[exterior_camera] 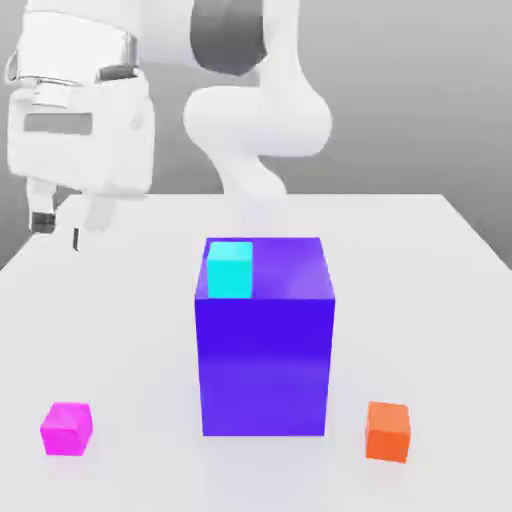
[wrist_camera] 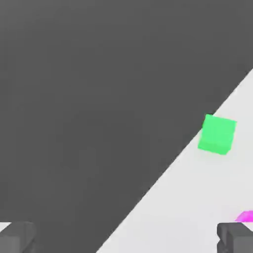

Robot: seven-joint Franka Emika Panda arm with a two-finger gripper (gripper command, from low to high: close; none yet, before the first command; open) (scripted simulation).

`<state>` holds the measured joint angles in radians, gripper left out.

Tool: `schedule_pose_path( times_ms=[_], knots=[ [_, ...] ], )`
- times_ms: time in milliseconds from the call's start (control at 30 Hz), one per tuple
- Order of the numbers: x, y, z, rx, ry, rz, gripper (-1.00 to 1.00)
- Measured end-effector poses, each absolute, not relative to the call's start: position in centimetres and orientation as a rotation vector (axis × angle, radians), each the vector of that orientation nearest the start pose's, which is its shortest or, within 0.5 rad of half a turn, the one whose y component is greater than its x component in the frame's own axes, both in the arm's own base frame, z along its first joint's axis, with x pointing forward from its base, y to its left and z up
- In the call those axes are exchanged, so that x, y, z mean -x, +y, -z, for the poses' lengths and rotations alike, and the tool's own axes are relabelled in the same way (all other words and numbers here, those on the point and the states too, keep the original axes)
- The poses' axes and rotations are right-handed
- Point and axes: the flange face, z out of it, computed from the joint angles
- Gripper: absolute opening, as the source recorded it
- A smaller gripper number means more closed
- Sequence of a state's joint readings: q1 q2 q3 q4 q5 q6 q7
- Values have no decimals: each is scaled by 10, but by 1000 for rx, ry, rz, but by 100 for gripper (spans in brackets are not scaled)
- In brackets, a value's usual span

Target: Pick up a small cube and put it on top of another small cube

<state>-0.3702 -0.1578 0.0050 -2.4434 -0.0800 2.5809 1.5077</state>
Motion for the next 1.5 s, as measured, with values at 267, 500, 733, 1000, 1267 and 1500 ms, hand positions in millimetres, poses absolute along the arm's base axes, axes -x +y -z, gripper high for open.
schedule_pose_path(
  times_ms=[267,500,733,1000,1267,1500],
  knots=[
    [-411,-239,-238,1315,2820,105,0],
    [-389,-249,-139,1128,2931,1,0],
    [-388,-248,-127,1127,2931,3,-100],
    [-402,-255,-193,1112,2939,0,-100],
    [-470,-298,-216,1008,2980,-6,-100],
    [-517,-340,-235,874,3016,1,-100]
  ],
)
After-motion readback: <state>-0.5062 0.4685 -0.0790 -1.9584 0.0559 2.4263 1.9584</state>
